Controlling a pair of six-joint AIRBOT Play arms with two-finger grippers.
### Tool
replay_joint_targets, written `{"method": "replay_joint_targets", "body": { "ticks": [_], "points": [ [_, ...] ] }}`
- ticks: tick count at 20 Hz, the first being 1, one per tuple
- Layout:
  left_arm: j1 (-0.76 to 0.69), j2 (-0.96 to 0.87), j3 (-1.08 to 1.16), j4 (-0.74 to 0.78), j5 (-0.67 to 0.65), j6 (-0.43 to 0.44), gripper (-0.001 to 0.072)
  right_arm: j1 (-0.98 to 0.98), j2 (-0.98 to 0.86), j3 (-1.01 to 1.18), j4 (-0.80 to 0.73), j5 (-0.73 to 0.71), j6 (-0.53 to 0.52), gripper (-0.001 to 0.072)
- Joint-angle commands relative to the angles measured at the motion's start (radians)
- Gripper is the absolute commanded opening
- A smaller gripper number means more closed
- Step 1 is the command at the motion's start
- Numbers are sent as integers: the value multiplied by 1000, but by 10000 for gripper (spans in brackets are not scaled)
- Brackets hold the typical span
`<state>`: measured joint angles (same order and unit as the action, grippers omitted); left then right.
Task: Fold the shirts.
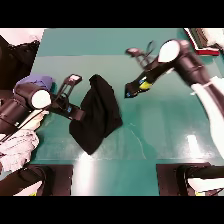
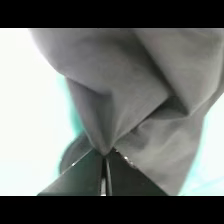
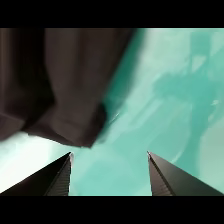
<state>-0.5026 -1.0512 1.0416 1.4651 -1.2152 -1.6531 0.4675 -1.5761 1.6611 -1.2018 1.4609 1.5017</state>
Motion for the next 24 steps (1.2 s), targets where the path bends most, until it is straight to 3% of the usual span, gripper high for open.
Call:
{"method": "replay_joint_targets", "body": {
  "ticks": [1,7,8,9,11,12,18,24],
  "points": [
    [0,11,63,54,-26,-23,23,84,-109,1,82,-61,-3,539],
    [0,11,63,42,-26,-24,23,135,-192,1,93,-155,17,530],
    [0,11,63,42,-26,-24,23,135,-198,1,93,-167,16,445],
    [0,11,63,42,-27,-25,23,135,-201,1,92,-171,16,293],
    [0,11,63,42,-27,-26,24,135,-199,1,72,-172,15,55],
    [0,11,63,42,-27,-26,23,135,-196,1,55,-169,14,16],
    [1,65,196,135,-29,-24,23,66,41,2,-256,-93,15,15],
    [0,154,603,162,-103,-23,24,-140,470,2,-258,-109,16,14]
  ]
}}
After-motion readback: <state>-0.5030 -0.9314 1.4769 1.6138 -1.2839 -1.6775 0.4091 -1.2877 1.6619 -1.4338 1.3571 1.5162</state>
